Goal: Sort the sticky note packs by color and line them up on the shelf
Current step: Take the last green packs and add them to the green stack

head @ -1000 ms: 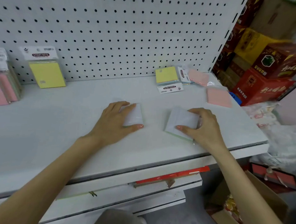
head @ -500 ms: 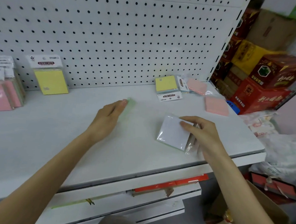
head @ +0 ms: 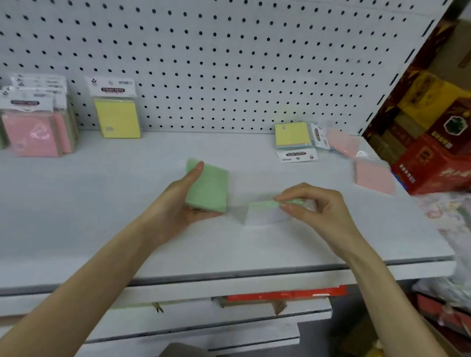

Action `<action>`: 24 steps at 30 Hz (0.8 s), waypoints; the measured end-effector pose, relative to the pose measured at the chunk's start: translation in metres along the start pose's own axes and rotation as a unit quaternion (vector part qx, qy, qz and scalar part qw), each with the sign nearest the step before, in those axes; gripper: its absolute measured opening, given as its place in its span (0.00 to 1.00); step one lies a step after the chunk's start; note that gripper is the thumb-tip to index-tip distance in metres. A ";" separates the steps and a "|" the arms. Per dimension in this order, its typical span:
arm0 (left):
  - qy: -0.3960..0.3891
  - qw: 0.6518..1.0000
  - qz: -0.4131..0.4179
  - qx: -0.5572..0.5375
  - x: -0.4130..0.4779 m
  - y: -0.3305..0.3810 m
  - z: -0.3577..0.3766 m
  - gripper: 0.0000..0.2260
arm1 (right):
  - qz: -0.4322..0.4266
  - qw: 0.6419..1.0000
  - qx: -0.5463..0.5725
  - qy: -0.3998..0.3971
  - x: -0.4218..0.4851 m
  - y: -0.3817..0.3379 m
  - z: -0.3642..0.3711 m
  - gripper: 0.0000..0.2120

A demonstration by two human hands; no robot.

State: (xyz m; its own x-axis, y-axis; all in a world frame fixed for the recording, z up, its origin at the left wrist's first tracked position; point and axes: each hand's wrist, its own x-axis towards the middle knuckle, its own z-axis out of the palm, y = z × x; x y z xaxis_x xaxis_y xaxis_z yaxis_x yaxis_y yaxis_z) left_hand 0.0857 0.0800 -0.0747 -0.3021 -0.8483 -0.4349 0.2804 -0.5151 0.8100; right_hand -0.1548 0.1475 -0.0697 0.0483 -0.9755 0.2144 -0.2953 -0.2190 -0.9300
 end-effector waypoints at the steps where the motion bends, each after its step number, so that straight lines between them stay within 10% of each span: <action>1: 0.004 1.000 0.000 -0.002 -0.001 -0.001 -0.001 0.16 | -0.007 1.000 0.004 -0.010 -0.004 0.001 -0.002 0.05; 12: -0.002 1.000 -0.005 -0.007 -0.001 -0.005 0.000 0.20 | 0.027 0.990 -0.136 0.006 -0.016 0.027 0.008 0.13; 17: 0.027 0.999 0.027 0.022 -0.004 -0.005 -0.009 0.17 | 0.147 0.899 -0.412 0.010 -0.014 0.021 0.018 0.37; 24: 0.073 0.973 0.176 0.131 -0.014 0.003 -0.044 0.07 | 0.210 0.876 -0.428 0.072 -0.025 0.019 0.044 0.40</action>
State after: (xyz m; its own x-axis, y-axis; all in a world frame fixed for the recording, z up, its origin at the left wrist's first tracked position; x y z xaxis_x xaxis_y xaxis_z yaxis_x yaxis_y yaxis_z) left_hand 0.1310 0.0854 -0.0834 -0.0922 -0.9846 -0.1484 0.0962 -0.1571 0.9829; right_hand -0.1199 0.1674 -0.1054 -0.3382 -0.9411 0.0000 -0.8688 0.3123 -0.3843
